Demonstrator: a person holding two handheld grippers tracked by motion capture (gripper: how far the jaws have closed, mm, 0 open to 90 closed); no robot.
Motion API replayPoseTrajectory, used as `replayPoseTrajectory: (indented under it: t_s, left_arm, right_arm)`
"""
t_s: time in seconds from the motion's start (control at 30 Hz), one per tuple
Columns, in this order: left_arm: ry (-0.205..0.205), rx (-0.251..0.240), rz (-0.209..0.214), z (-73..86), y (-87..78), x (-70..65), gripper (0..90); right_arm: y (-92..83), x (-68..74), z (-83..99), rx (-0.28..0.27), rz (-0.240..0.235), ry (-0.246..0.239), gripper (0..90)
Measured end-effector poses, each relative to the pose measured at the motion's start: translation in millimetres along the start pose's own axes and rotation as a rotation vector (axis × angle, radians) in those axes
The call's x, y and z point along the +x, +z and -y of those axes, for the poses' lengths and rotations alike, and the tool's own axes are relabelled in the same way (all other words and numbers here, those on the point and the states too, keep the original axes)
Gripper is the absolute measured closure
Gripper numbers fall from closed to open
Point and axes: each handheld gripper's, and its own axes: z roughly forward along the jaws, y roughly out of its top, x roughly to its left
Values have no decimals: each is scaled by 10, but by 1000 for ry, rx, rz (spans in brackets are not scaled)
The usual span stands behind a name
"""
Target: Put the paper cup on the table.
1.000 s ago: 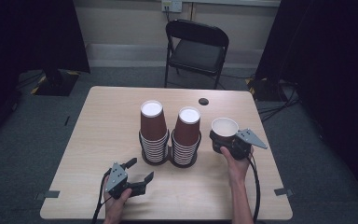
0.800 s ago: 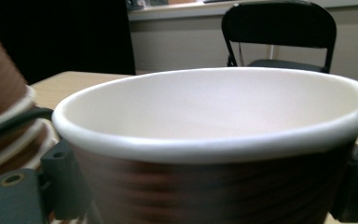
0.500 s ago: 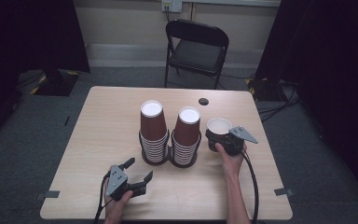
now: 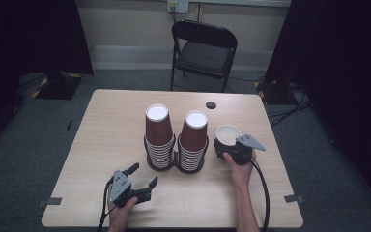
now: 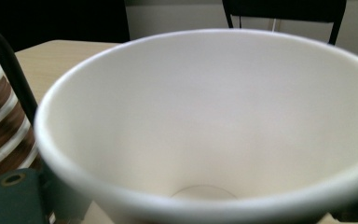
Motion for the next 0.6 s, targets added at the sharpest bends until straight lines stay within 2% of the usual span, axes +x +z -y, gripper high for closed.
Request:
replayPoseTrajectory:
  t_s: [0.17, 0.33, 0.6]
  left_arm:
    - [-9, 2, 7, 0, 2, 10, 156]
    - [-6, 5, 12, -2, 4, 11, 157]
    - [3, 15, 29, -6, 16, 8, 155]
  right_arm:
    - [-12, 4, -8, 24, 13, -2, 106]
    - [-11, 14, 14, 82, 40, -42, 125]
    - [-20, 19, 35, 123, 37, -28, 129]
